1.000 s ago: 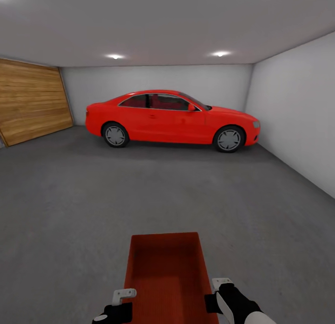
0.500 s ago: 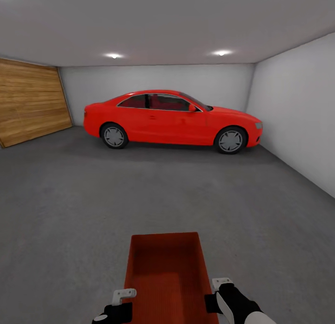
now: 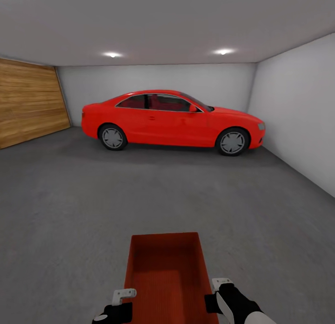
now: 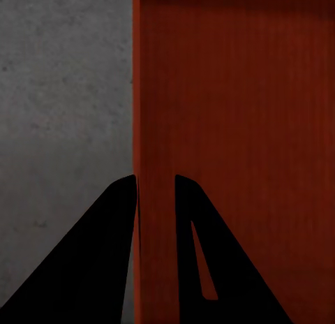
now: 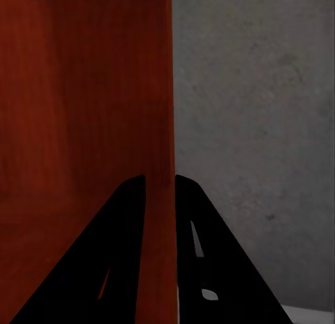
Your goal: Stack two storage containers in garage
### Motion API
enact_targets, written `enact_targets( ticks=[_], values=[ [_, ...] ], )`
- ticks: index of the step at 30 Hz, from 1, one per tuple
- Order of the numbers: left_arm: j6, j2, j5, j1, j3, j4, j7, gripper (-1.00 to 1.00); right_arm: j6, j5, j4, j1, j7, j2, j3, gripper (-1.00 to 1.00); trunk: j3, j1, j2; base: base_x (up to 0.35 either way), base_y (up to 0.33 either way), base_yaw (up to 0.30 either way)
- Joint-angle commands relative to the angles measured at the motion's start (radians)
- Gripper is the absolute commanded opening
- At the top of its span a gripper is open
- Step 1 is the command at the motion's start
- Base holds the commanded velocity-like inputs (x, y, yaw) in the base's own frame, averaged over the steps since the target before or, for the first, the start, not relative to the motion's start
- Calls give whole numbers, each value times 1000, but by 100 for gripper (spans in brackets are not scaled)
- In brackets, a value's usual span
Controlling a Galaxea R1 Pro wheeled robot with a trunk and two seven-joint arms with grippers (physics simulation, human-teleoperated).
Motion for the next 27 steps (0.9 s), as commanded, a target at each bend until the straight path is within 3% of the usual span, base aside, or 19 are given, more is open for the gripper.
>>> enact_targets(
  ticks=[1,27],
  values=[
    [0,25,19,0,-18,0,0,-100,3,-35,-3,-1,1,-11,5,-100,-1,1,-1,324,0,0],
    [0,25,19,0,-18,1,0,-100,3,-35,-3,-1,1,-11,6,-100,-1,1,-1,326,0,0]
  ],
)
